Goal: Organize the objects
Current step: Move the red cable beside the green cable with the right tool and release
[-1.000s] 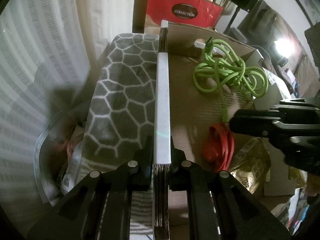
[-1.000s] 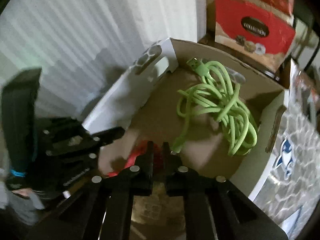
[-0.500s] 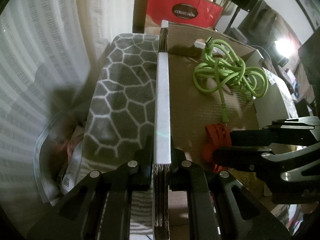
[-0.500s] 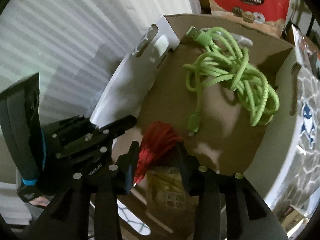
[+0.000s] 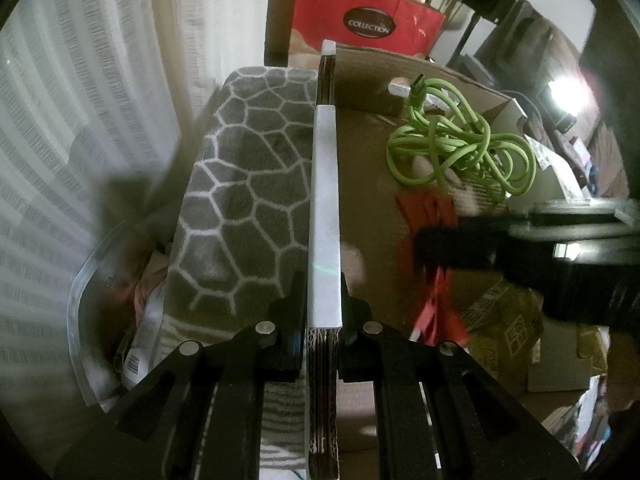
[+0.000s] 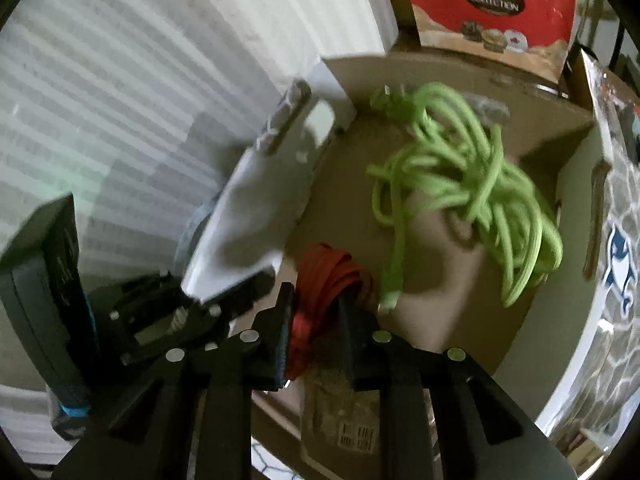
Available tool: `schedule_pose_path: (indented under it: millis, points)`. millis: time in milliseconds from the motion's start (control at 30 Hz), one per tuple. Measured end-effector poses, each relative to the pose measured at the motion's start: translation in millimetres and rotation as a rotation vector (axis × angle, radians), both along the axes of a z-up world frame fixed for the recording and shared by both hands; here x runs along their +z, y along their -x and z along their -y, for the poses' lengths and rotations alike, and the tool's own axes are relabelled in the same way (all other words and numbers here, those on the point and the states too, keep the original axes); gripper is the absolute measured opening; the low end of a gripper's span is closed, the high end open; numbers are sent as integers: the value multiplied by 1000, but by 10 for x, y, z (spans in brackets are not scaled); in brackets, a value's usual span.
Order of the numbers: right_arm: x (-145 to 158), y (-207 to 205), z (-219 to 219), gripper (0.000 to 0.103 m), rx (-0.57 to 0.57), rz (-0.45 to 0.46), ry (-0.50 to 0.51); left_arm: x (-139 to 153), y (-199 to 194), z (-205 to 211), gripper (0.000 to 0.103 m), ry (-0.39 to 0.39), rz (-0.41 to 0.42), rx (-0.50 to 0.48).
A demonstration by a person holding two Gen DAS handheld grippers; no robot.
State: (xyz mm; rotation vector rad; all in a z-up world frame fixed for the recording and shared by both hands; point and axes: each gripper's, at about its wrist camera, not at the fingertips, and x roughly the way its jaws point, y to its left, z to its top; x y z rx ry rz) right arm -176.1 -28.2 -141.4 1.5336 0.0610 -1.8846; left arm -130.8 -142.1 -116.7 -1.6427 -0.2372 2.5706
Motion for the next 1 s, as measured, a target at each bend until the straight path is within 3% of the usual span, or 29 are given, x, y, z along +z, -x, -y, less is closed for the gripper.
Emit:
schedule_pose_path:
  millis: [200, 433, 533, 600, 833, 1000]
  points:
    - [214, 168, 96, 20, 6, -104, -33, -1, -1, 0, 11, 0, 0, 0]
    - [179, 601, 190, 21, -26, -174, -56, -1, -2, 0, 11, -1, -1, -1]
    - [231, 647, 177, 27, -36, -181, -38, 2, 7, 4, 11, -4, 0, -2]
    - [295, 608, 104, 38, -32, -188, -29, 3, 9, 6, 11, -4, 0, -2]
    - [355, 330, -167, 40, 21, -148, -95, 1, 6, 6, 11, -2, 0, -2]
    - [362, -44, -249, 45, 135, -198, -174, 2, 9, 1, 11, -2, 0, -2]
